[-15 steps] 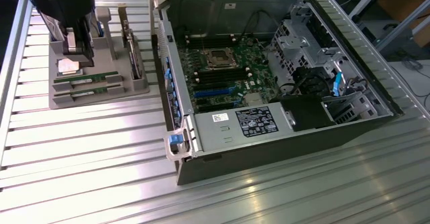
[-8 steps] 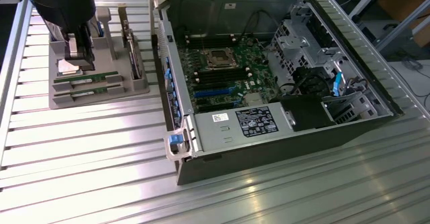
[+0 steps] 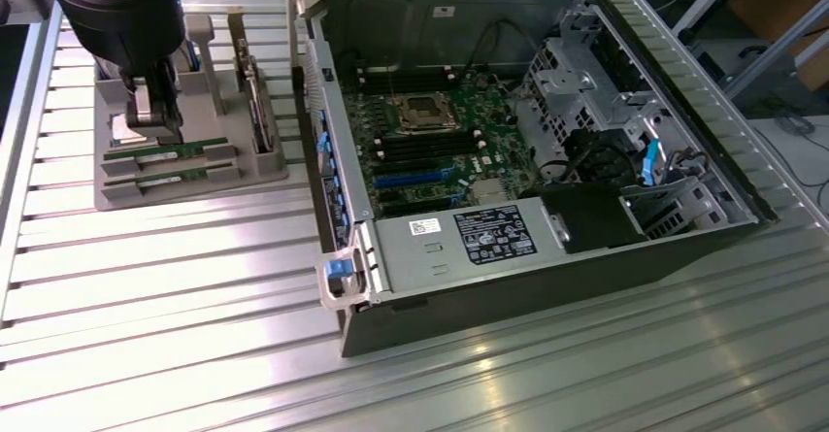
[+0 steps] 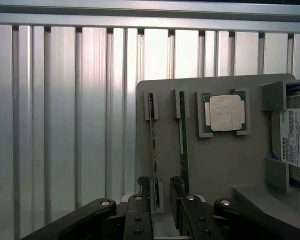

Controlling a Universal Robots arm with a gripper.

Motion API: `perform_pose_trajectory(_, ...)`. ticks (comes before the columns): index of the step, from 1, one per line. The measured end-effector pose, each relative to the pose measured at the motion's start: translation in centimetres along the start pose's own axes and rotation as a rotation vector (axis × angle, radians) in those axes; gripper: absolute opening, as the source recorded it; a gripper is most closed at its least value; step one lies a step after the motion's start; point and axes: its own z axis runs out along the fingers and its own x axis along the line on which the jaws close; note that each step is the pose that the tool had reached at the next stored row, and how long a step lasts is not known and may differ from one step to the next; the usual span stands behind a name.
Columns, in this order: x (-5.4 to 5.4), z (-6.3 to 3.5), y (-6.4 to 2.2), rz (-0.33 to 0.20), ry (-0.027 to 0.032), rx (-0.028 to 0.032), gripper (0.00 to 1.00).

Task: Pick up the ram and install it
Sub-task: 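Pick up the ram and move it above insertion slot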

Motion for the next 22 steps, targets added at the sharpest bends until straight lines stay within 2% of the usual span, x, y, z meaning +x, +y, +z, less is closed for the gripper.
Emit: perform_pose_trajectory(22, 0.5, 2.35, 0.3, -0.009, 0.0003, -0.0001, 0.3)
